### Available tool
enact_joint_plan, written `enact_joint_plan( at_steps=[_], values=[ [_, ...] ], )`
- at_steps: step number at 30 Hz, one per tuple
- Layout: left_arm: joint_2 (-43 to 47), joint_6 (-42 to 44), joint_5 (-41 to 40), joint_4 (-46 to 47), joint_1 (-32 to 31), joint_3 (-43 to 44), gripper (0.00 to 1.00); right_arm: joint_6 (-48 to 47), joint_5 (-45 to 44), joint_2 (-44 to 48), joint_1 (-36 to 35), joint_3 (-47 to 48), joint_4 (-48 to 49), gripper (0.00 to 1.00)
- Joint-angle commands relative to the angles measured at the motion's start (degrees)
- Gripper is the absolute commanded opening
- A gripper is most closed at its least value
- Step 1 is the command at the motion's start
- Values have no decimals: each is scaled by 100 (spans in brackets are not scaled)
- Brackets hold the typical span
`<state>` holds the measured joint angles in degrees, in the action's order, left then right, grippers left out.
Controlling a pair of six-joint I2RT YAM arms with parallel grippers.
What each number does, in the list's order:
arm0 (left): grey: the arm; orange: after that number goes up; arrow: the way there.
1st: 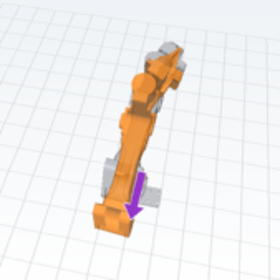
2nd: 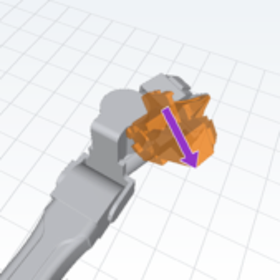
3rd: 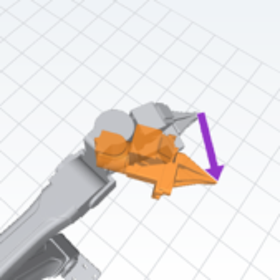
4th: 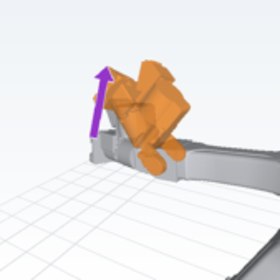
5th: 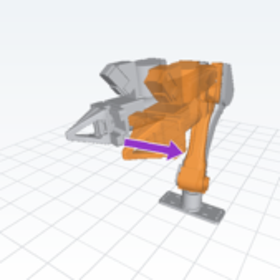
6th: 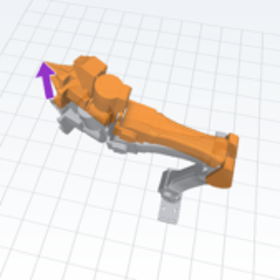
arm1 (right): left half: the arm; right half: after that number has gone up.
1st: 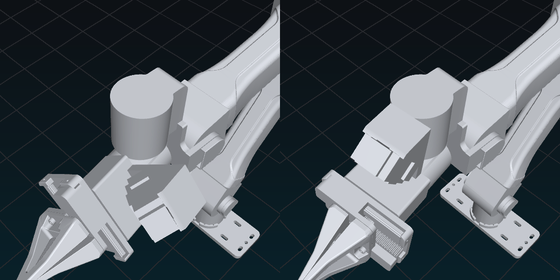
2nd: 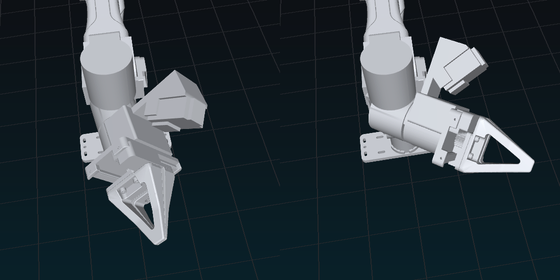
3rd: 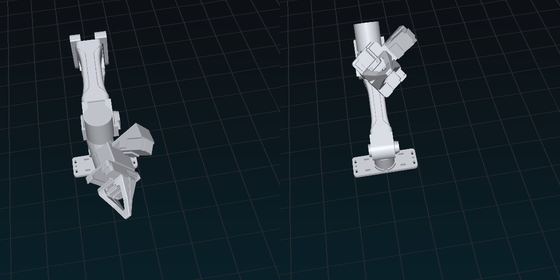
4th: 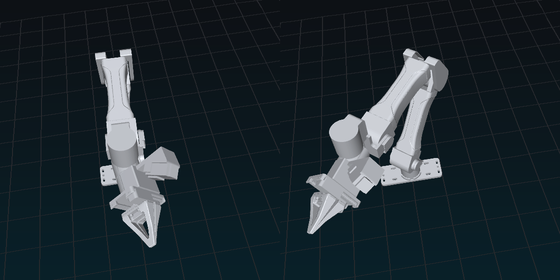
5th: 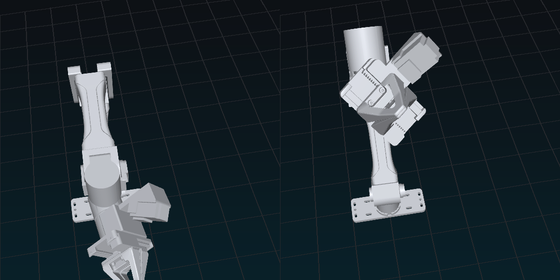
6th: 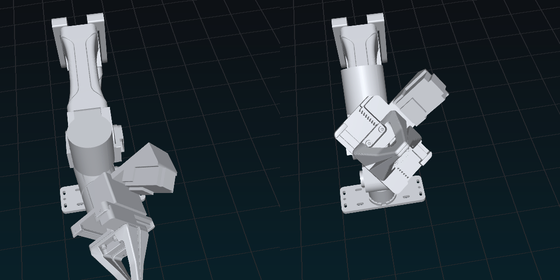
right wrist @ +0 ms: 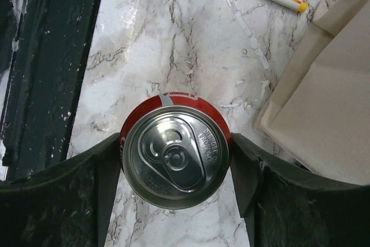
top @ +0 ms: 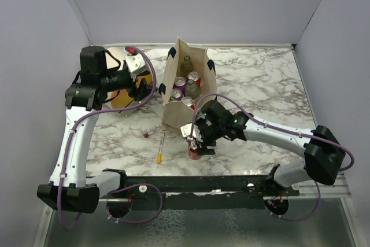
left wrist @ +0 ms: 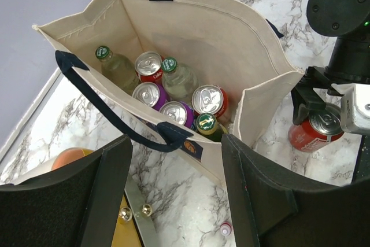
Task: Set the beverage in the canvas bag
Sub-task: Pick up the drink from the center of the board.
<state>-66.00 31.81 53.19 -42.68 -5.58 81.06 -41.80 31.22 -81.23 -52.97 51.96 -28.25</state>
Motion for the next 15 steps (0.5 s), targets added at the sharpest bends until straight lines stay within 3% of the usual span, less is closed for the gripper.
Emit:
enact_joint_plan(
  at_steps=[1, 6, 15],
  values=[
    [135, 60, 216, -13, 40, -61, 65, 149, 306, -80, -73, 245, 50, 70],
    [130, 253, 161, -134, 40, -127, 65, 329, 372, -79, -73, 467, 40, 54],
    [45, 766, 143, -567, 39, -139, 60, 851, 510, 370, -73, 1311, -420, 13]
  ],
)
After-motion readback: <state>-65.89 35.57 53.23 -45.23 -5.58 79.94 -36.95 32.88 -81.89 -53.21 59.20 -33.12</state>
